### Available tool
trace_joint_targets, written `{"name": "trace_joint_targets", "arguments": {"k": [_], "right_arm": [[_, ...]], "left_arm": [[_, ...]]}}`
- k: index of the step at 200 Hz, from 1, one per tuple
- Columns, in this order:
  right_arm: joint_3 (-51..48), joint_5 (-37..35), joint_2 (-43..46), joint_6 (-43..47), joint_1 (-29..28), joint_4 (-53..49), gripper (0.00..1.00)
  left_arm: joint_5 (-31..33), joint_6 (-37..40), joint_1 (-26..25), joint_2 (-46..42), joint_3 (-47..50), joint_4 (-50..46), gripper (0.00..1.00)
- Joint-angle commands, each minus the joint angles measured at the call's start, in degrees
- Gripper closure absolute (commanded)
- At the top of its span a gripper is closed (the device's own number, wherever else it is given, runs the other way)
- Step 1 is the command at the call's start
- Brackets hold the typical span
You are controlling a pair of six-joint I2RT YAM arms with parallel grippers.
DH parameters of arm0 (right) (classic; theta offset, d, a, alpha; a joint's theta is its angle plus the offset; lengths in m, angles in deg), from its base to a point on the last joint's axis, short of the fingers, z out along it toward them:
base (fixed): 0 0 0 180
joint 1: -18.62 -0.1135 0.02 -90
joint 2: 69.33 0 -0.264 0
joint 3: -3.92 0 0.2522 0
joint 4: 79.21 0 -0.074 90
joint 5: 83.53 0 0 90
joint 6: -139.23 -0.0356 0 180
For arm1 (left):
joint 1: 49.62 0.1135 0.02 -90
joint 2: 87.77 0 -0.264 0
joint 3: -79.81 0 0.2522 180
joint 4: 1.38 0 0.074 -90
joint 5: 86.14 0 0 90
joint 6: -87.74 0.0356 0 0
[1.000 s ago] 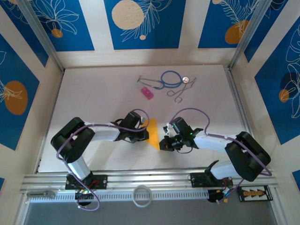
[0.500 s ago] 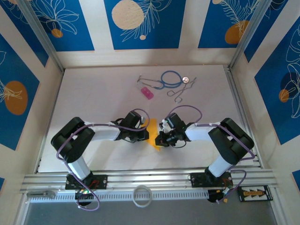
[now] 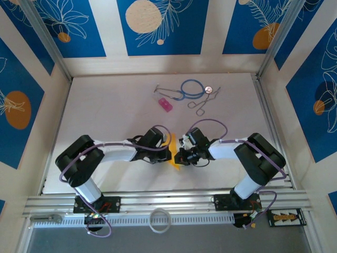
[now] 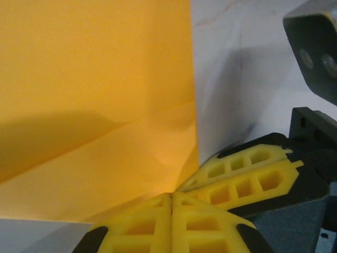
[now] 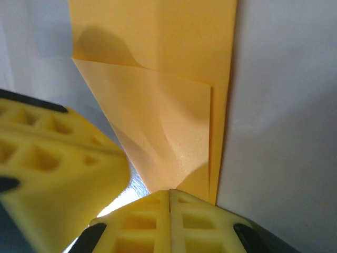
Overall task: Fold a paper plane with a square sheet of paper (pick it up from the middle)
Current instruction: Third fold the triangle at the center of the table.
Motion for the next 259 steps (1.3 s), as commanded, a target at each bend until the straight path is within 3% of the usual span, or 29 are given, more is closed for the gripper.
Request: {"name": "trace_joint_targets", "arguments": {"k": [1,56,111,192,259], "right_arm": [[-1.3,-2.3,-0.5,-0.2,-0.2,-4.8,1.00],[-2.0,-2.4,-1.0,0.3,-0.2,-5.0,1.00],[-3.2,-3.1,-0.3,0.5,-0.2,-5.4,1.00],[-3.6,-3.2,0.2,0.6,-0.1,-5.5,1.00],[-4.3,-2.9,1.6,0.4,-0.1,-4.1,1.00]], "left_arm": [[0.0,-3.2,-0.9,2.5,0.7,3.2,0.97],[1.5,-2.3,0.4,3.7,5.8,8.4,0.97],[0.4,-0.8,5.3,1.4,10.3,13.9,0.94],[0.1,3.4,12.6,-0.1,9.7,8.8,0.93],[-2.4,4.6,17.0,-2.9,13.0,11.6,0.93]]}}
